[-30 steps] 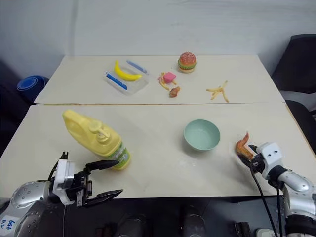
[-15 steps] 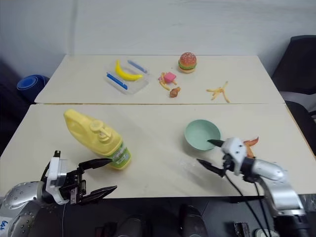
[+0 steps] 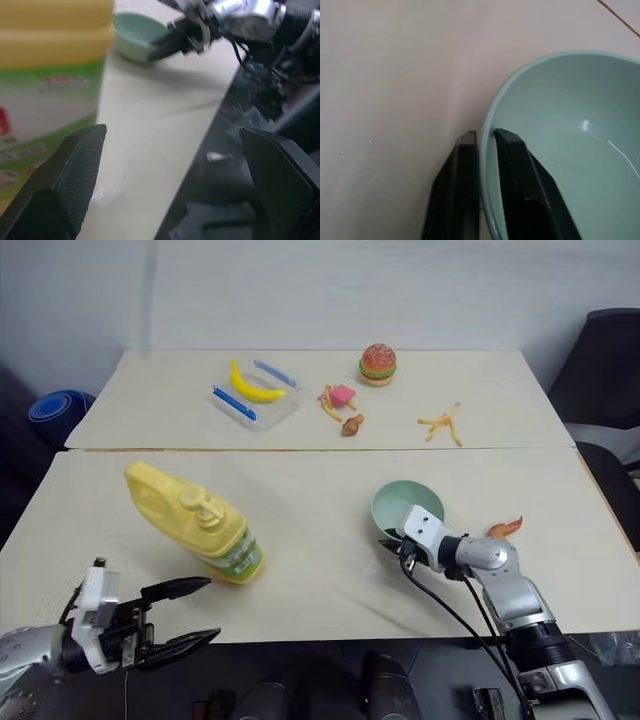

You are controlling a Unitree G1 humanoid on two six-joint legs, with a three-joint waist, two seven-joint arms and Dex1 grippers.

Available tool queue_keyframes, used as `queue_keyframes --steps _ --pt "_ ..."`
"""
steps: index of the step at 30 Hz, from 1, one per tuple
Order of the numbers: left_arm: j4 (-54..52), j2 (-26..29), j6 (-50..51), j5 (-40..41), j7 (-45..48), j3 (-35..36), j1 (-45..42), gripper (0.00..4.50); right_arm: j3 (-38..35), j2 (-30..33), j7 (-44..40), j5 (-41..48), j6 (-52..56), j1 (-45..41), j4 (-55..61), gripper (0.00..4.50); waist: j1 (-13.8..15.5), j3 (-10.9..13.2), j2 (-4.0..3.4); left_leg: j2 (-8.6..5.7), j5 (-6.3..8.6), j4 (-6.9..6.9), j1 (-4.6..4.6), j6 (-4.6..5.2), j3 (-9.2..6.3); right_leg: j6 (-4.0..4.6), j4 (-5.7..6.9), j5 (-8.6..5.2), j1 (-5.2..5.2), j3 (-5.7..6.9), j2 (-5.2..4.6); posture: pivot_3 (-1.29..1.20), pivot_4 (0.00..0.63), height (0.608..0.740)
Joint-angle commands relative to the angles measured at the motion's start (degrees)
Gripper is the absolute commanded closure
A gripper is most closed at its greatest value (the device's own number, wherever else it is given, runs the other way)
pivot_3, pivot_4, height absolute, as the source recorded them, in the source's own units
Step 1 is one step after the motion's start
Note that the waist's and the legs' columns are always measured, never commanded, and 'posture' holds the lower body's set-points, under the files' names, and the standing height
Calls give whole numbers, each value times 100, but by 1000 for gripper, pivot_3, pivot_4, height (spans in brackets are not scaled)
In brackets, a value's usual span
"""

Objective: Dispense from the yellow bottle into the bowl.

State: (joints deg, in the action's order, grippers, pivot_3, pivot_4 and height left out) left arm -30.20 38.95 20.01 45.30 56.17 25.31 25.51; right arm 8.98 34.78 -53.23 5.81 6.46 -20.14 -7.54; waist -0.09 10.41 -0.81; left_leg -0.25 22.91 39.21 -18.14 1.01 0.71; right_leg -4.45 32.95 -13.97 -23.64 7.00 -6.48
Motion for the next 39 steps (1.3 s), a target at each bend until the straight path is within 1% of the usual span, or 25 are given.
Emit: queue_keyframes --steps 1,4,5,7,9,10,12,13,16,18,21,24,29,33,35,39 --pt "-460 -24 208 852 -193 836 232 620 40 98 -633 357 -77 -46 404 4500 14 -2 4 1 -1 0 -1 -2 -8 2 1 -1 0 4 0 0 150 740" --pt "-750 173 541 1925 -440 1621 306 1481 59 418 -1657 910 -224 -61 1189 4500 16 5 -2 1 -1 0 -8 -2 -9 3 -2 -2 -3 5 0 0 150 740" --pt "-799 254 634 2206 -517 1814 287 1860 68 515 -1902 1029 -273 -74 1381 4500 20 8 -3 1 0 0 -9 -1 -10 3 -5 -2 -2 5 0 0 150 740" --pt "-815 629 840 2957 -801 2204 -5 2487 118 812 -2382 1215 -229 -179 1853 4500 36 9 -2 0 0 1 -6 -1 -13 2 -9 -1 3 6 0 0 150 740" --pt "-695 1074 960 3428 -1160 2224 -615 3157 133 999 -2566 1343 0 -354 2231 4500 80 10 -3 -2 0 2 -3 -1 -16 1 -9 0 8 7 0 0 150 740" --pt "-601 1250 979 3482 -1282 2076 -1002 3470 170 1063 -2685 1345 -64 -462 2369 4500 102 9 -2 -4 0 5 -1 -1 -18 1 -5 0 9 6 -1 0 150 740" --pt "-399 1503 1038 3391 -1411 1660 -1712 4162 220 1082 -2760 1420 49 -657 2615 4500 104 8 -2 -5 -3 5 1 -7 -19 3 -3 3 9 7 0 0 150 740" --pt "-287 1583 1024 3185 -1458 1314 -2158 4479 268 1088 -2828 1466 124 -778 2730 4500 111 10 -4 -6 -2 5 4 -9 -18 4 1 2 11 7 2 0 150 740" --pt "35 1578 1073 2651 -1506 278 -3291 4479 454 1018 -2872 1654 632 -1159 3052 4500 118 10 -3 -7 -6 5 1 -15 -15 1 12 4 8 10 14 0 150 740" --pt "217 1489 1060 2232 -1365 -195 -3687 4479 597 877 -2829 1712 854 -1441 3148 4500 102 8 0 -5 -12 5 -8 -21 -15 -1 21 6 3 14 22 0 150 740" --pt "501 1318 1000 1787 -1207 -580 -4032 4479 786 686 -2758 1698 1090 -1814 3202 4500 -2 9 3 -2 -13 4 -10 -22 -9 -2 13 7 2 15 29 0 150 740" --pt "667 1175 1044 1572 -1107 -770 -4235 4479 937 588 -2773 1753 1370 -2065 3296 4500 -9 11 8 2 -14 4 -10 -24 -9 -3 10 7 3 17 30 0 150 740" --pt "687 1048 1159 1341 -980 -929 -4325 4479 1092 525 -2794 1857 1720 -2218 3421 4500 0 10 10 3 -16 4 -10 -27 -15 -2 11 7 3 19 24 0 150 740" --pt "644 1016 1212 1065 -971 -1069 -4247 4479 1180 462 -2729 1725 1853 -2385 3334 4500 4 9 12 0 -17 5 -9 -25 -17 -4 11 8 5 19 18 0 150 740" --pt "606 1067 1160 781 -931 -1180 -4154 4479 1209 405 -2718 1766 1945 -2477 3339 4500 2 9 12 0 -17 5 -6 -25 -16 -4 13 8 6 18 18 0 150 740" --pt "553 954 1184 694 -1026 -1204 -4067 4479 1261 350 -2791 1825 1960 -2562 3339 4500 8 9 12 0 -17 5 -2 -27 -17 -4 13 8 10 19 16 0 150 740"
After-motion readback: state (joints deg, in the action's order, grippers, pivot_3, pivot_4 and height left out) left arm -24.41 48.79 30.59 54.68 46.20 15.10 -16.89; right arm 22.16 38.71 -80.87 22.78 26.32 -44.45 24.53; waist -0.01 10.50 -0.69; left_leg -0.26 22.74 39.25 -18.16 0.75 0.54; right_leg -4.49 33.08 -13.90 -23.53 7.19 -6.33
